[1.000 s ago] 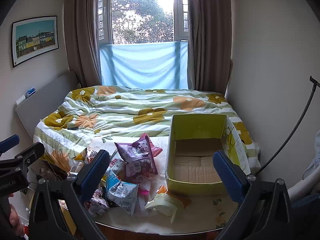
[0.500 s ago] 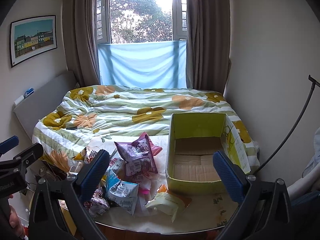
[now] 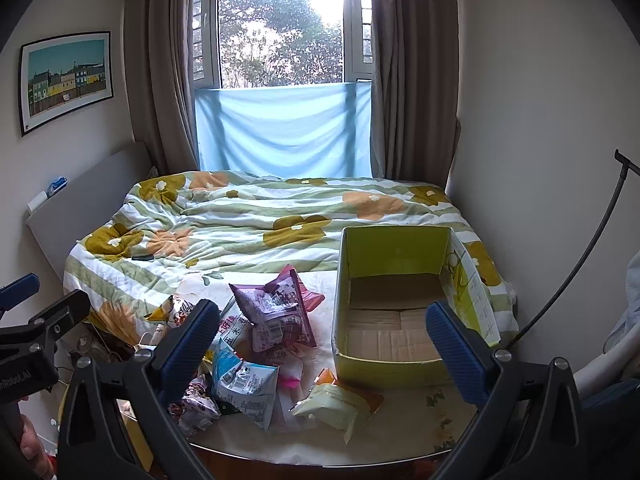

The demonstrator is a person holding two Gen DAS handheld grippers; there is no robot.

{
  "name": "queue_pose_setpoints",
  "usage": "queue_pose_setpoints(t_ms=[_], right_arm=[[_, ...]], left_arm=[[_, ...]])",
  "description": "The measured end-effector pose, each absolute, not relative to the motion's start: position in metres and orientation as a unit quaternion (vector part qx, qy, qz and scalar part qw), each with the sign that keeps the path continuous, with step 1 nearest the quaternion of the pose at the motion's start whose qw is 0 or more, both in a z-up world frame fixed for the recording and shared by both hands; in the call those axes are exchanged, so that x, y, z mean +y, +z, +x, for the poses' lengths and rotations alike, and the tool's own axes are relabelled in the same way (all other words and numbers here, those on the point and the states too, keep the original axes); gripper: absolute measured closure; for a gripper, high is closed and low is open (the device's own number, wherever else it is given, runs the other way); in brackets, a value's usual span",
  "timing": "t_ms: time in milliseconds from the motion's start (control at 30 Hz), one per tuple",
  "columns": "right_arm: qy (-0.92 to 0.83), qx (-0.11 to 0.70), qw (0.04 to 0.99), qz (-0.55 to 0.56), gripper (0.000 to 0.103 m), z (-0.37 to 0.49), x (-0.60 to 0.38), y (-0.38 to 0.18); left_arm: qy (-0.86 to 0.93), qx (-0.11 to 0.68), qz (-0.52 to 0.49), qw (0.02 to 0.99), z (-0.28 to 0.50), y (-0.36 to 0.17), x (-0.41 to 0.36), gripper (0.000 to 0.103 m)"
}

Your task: Organize snacks

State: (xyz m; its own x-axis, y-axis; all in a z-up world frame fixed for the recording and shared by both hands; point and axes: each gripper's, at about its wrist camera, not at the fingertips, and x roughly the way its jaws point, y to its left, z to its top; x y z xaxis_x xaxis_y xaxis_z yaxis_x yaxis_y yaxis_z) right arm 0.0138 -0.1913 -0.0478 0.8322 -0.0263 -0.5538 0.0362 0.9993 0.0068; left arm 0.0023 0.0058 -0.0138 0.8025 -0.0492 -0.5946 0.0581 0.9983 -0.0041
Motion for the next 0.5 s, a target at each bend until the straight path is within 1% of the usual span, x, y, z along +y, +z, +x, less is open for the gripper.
queue_pose_setpoints(t_ms=[500], right_arm=[[-0.017, 0.29, 0.957, 0.008, 0.0, 0.0138, -0.1904, -0.0472]], left_arm=[[-0.029, 0.315, 0.005, 0.949, 0.0015, -0.0085, 0.0089, 0.001]])
